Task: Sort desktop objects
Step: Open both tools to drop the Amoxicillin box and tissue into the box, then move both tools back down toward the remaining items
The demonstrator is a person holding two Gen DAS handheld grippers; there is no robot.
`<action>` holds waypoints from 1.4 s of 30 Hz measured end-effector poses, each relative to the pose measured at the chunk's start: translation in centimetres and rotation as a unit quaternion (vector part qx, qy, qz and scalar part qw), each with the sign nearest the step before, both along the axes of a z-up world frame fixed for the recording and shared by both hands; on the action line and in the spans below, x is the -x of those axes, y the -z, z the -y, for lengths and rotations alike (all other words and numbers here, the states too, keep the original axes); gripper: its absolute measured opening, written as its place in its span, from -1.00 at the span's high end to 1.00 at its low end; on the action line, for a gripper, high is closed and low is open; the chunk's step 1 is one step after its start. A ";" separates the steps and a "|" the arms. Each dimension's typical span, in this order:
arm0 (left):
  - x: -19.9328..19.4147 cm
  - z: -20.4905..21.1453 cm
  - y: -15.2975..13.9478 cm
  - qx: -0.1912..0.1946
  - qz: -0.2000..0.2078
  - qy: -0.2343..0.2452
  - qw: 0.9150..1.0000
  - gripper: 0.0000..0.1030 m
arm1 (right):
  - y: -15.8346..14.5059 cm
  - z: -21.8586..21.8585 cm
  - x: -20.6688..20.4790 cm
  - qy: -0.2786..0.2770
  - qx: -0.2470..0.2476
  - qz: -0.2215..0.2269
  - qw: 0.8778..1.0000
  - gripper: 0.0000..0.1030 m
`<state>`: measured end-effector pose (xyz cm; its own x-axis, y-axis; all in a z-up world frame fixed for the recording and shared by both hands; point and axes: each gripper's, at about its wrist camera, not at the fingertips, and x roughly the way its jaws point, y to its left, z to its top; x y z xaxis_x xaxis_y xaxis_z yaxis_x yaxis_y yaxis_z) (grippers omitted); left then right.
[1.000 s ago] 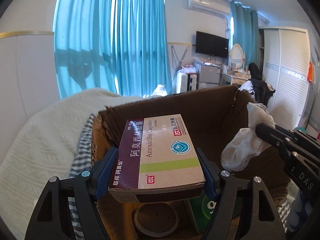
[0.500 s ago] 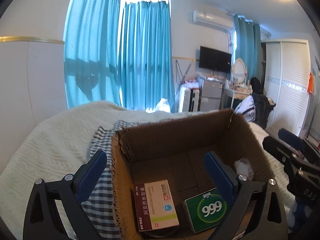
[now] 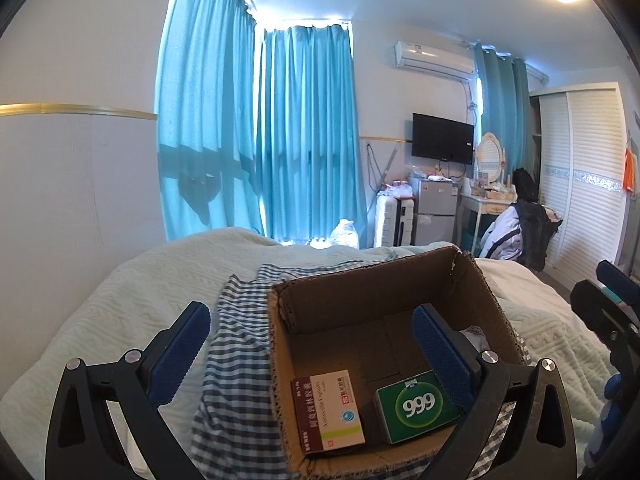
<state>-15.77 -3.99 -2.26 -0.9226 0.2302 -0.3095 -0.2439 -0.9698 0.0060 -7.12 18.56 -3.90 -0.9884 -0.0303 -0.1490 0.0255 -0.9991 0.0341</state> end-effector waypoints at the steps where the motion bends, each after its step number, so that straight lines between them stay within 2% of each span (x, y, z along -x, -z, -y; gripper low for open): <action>1: -0.3 0.2 -0.1 0.000 -0.001 -0.004 1.000 -1.00 | -0.1 0.0 -0.3 0.002 0.000 -0.001 1.000 -0.99; 10: -2.5 1.6 -0.3 0.001 0.011 -0.022 1.000 -1.00 | -0.2 -0.1 -3.6 0.011 0.003 0.008 1.000 -0.99; 23: -4.9 3.5 2.8 0.024 0.049 -0.041 0.998 -1.00 | 1.9 0.0 -7.5 -0.005 -0.001 0.039 0.999 -0.99; 29: -5.3 4.4 5.9 0.035 0.091 -0.041 0.994 -1.00 | 3.8 0.2 -8.6 -0.012 -0.001 0.070 0.998 -0.96; 35: -4.2 4.1 8.8 0.011 0.152 -0.030 0.988 -1.00 | 5.9 -0.1 -9.6 -0.006 -0.001 0.103 0.995 -0.96; 42: -3.5 2.6 12.2 0.046 0.185 -0.044 0.981 -1.00 | 8.2 -0.5 -10.1 0.001 0.005 0.139 0.990 -0.96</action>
<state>-12.30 -6.60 -14.45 -0.7586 0.1103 -0.6421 -0.1617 -0.9866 0.0216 3.02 19.10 -12.14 -0.9094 -0.0309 -0.4147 0.0113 -0.9987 0.0498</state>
